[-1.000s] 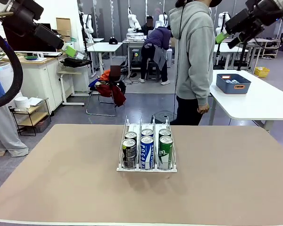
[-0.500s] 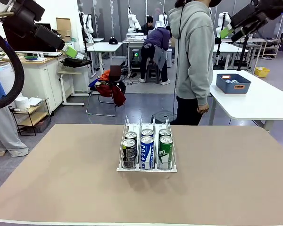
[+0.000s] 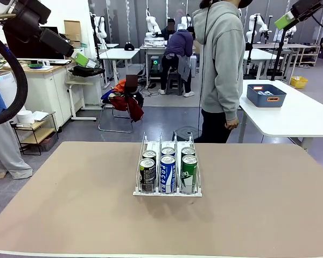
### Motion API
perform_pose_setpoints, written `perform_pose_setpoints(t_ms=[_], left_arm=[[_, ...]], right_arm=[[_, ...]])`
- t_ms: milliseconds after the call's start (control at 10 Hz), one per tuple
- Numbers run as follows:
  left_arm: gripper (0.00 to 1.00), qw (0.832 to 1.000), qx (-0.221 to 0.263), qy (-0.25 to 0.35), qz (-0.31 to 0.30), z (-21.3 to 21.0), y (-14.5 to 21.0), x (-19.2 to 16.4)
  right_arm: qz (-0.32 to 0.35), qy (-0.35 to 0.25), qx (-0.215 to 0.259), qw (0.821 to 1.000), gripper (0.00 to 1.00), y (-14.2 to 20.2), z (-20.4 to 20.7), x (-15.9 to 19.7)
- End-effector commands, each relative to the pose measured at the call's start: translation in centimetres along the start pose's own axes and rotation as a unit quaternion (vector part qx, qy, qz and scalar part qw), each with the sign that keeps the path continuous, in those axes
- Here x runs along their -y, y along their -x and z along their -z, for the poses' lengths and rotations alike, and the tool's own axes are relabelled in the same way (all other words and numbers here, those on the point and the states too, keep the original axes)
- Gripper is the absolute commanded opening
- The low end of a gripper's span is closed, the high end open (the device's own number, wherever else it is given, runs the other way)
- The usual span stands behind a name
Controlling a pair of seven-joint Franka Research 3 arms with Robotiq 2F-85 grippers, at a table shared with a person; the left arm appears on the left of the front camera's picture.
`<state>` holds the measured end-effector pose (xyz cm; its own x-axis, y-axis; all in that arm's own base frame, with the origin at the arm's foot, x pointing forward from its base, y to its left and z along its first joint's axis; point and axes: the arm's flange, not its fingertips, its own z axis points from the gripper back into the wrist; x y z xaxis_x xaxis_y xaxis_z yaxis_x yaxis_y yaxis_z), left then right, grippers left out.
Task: Fill the beverage cans into the dispenser.
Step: Pick up the Pepsi coke handed by the human.
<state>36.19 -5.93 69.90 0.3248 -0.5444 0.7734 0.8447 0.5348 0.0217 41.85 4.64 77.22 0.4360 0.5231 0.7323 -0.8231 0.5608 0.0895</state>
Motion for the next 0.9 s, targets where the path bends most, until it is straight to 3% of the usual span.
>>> perform_pose_setpoints(t_ms=[0, 300, 500, 800], left_arm=[[1.00, 1.000, 0.005, 0.010, 0.009, 0.0, 0.2, -0.2], [1.00, 1.000, 0.005, 0.010, 0.009, 0.0, 0.2, -0.2], [1.00, 1.000, -0.001, -0.001, 0.000, 0.0, 0.0, 0.0], [1.00, 0.998, 0.009, 0.060, -0.024, -2.4, -4.7, 0.1]], right_arm=[[0.017, 0.004, 0.006, 1.000, 1.00, -0.4, 0.6, -0.2], [0.003, -0.001, -0.003, 1.000, 1.00, -0.1, 0.4, 0.0], [0.030, 0.015, -0.020, 0.999, 1.00, -0.3, -0.4, -0.1], [0.042, 0.014, -0.016, 0.999, 1.00, -0.3, -1.6, 0.2]])
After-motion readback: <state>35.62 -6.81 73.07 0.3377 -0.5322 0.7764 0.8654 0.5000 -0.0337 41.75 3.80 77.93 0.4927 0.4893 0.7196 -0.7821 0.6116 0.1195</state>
